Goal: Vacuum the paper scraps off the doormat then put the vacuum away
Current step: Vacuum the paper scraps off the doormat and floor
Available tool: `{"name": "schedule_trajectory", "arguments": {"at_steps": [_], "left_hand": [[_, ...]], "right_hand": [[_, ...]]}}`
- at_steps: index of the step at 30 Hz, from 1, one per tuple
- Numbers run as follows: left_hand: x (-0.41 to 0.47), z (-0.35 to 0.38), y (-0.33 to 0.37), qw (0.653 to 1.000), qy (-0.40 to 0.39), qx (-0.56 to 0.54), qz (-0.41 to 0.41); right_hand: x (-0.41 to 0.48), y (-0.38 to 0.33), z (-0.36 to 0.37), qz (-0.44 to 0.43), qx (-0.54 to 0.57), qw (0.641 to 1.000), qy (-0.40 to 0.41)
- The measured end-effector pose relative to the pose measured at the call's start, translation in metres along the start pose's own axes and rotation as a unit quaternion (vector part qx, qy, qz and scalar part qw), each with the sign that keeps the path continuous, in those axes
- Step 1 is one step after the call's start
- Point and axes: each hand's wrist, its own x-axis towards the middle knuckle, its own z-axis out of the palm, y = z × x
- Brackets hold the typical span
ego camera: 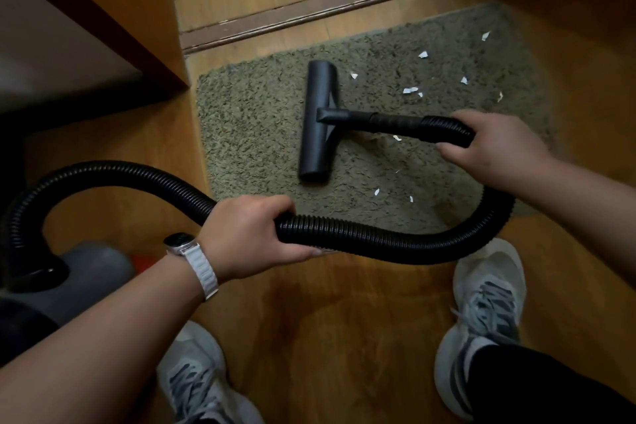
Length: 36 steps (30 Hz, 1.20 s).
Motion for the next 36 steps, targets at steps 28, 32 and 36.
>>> {"name": "schedule_trajectory", "arguments": {"at_steps": [28,32,36], "left_hand": [[-0.001,-0.001,0.001,0.999,0.023,-0.034,-0.008],[0.0,-0.002,0.001,0.999,0.031,-0.043,-0.007],[0.002,-0.003,0.003,0.998,0.03,-0.047,-0.004]], "right_hand": [[0.029,-0.013,-0.005,0.001,-0.014,1.0,0.018],[0.019,0.0,-0.015,0.046,-0.01,0.998,0.043],[0.005,0.014,-0.019,0.066,-0.008,0.997,0.032]]}}
